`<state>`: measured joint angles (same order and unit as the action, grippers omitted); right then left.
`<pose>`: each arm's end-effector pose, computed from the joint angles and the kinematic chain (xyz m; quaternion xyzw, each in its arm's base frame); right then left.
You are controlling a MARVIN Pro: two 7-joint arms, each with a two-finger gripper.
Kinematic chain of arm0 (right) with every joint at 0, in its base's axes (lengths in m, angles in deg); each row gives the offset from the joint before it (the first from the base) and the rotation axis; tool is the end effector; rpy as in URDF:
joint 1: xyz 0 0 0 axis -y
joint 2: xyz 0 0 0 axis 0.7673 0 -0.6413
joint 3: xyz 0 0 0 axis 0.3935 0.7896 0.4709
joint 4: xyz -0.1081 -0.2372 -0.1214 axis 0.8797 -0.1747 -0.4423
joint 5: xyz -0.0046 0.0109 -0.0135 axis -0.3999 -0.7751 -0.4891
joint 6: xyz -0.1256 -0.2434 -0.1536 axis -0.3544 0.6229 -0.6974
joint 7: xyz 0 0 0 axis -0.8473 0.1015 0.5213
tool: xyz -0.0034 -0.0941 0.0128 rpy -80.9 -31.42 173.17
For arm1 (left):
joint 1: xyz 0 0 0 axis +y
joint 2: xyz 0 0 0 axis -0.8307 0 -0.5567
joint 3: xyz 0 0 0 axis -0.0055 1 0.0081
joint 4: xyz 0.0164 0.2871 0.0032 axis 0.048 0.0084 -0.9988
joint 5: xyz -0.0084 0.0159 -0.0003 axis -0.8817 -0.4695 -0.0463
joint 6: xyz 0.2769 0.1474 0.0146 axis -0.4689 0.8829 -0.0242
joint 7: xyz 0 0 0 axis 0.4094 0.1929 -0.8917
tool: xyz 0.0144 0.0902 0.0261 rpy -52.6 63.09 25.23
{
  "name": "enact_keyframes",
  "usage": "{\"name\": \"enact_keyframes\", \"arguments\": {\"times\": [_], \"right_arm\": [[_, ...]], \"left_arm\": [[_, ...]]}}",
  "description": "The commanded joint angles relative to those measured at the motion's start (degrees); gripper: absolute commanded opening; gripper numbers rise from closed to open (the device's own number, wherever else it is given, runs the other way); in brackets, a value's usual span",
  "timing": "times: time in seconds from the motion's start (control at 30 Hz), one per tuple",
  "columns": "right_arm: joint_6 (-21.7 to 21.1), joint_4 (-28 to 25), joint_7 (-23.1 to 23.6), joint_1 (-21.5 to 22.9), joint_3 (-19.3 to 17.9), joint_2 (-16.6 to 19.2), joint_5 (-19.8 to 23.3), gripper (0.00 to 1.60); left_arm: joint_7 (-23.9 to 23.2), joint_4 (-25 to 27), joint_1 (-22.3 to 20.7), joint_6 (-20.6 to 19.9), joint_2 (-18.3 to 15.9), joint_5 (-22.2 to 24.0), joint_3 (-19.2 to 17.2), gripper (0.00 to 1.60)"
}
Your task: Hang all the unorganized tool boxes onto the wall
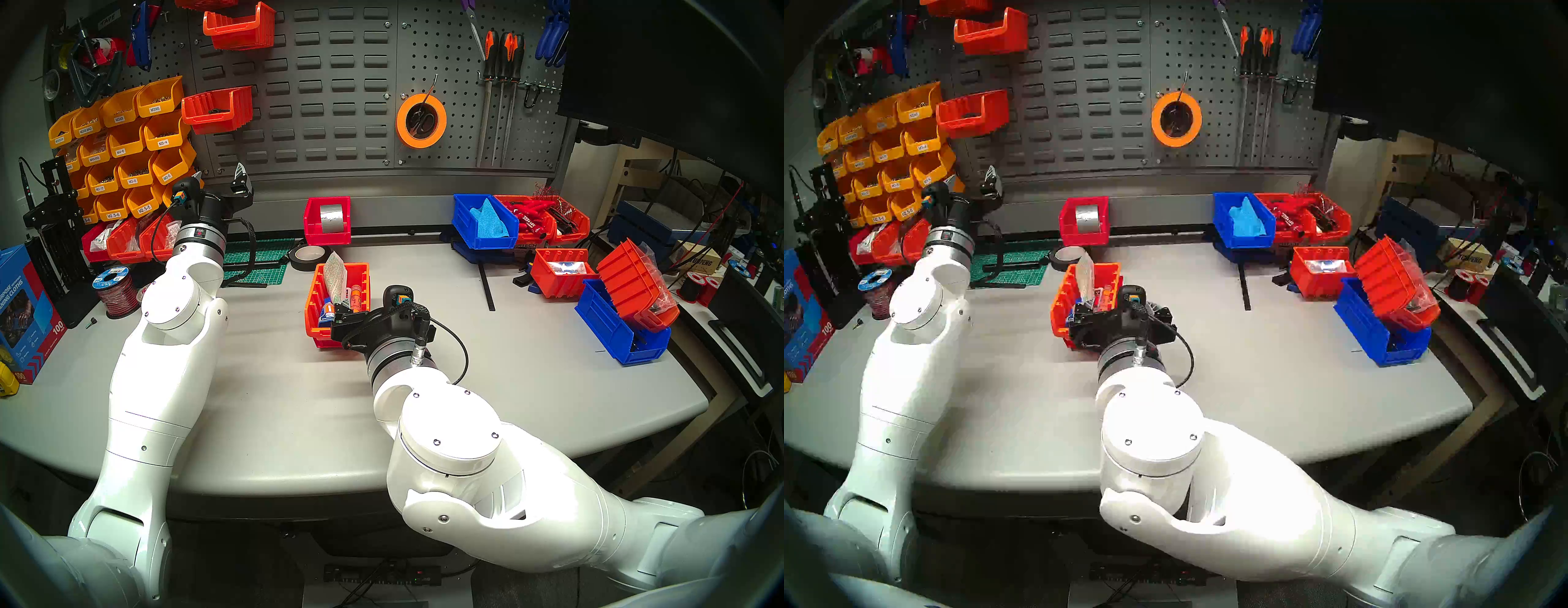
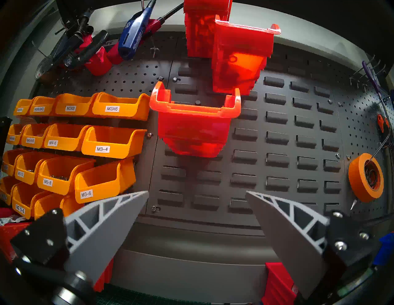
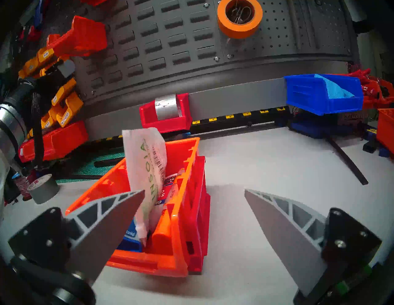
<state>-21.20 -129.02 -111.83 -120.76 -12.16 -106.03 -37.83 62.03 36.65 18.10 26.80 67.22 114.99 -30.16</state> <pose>0.2802 0.2064 -0.1559 -0.7732 -0.0269 -0.6218 0.1213 0.4677 0.1102 -0.0980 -0.5301 -0.0736 -0.8446 0.0180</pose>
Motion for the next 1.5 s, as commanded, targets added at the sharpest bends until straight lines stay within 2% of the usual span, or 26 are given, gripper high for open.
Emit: {"name": "enact_keyframes", "arguments": {"times": [0.0,0.4,0.43,0.47,0.5,0.53,0.57,0.63,0.67,0.73,0.83,0.97,1.0,1.03,1.1,1.2,1.33,1.47], "right_arm": [[-1.78,0.31,-0.75,2.34,1.05,0.34,-2.86,1.60],[-2.02,1.36,-0.27,3.83,1.65,0.39,-3.35,1.60],[-1.73,1.52,0.25,4.06,1.66,0.53,-3.22,1.46],[-1.73,1.52,0.25,4.06,1.66,0.53,-3.22,1.46],[-1.61,1.60,0.43,4.15,1.64,0.59,-3.16,1.29],[-1.45,1.67,0.78,4.24,1.57,0.68,-3.07,1.21],[-1.21,1.80,1.23,4.34,1.39,0.76,-2.99,1.04],[-1.01,1.84,1.68,4.39,1.17,0.88,-2.88,1.02],[-0.91,1.84,1.88,4.42,1.08,0.97,-2.82,0.95],[-0.83,1.82,2.06,4.43,0.98,1.07,-2.75,0.93],[-0.59,1.65,2.72,4.42,0.72,1.43,-2.43,0.78],[-0.45,1.31,3.47,4.19,0.23,1.72,-1.55,0.83],[-0.41,1.26,3.60,4.08,0.22,1.71,-1.37,0.91],[-0.41,1.25,3.62,4.00,0.25,1.68,-1.31,1.09],[-0.40,1.24,3.63,3.66,0.29,1.54,-0.83,1.32],[-0.14,1.45,3.54,3.26,0.72,1.34,-0.51,1.47],[0.36,1.80,3.26,3.12,1.23,0.93,-0.46,1.52],[0.44,2.14,3.04,3.05,1.63,0.85,-0.44,1.45]], "left_arm": [[0.00,0.52,-0.58,0.02,0.01,0.07,-0.09,1.60],[0.00,0.52,-0.58,0.01,0.01,0.07,-0.10,1.60],[0.00,0.52,-0.58,0.01,0.01,0.07,-0.10,1.60],[0.00,0.52,-0.58,0.01,0.01,0.07,-0.10,1.60],[0.00,0.52,-0.58,0.01,0.01,0.07,-0.10,1.60],[0.00,0.52,-0.58,0.01,0.01,0.07,-0.10,1.60],[0.00,0.52,-0.58,0.01,0.01,0.07,-0.10,1.60],[0.00,0.52,-0.58,0.01,0.01,0.07,-0.10,1.60],[0.00,0.52,-0.58,0.01,0.01,0.07,-0.10,1.60],[0.00,0.52,-0.58,0.01,0.01,0.07,-0.10,1.60],[0.00,0.52,-0.58,0.01,0.01,0.07,-0.10,1.60],[0.00,0.52,-0.58,0.01,0.01,0.07,-0.10,1.60],[0.00,0.53,-0.58,0.00,0.01,0.07,-0.10,1.60],[0.00,0.53,-0.58,0.00,0.01,0.07,-0.10,1.60],[0.00,0.53,-0.58,0.00,0.02,0.07,-0.10,1.60],[0.00,0.53,-0.58,0.00,0.02,0.06,-0.10,1.60],[0.00,0.53,-0.58,0.00,0.02,0.06,-0.10,1.60],[0.00,0.53,-0.58,0.00,0.02,0.06,-0.10,1.60]]}}
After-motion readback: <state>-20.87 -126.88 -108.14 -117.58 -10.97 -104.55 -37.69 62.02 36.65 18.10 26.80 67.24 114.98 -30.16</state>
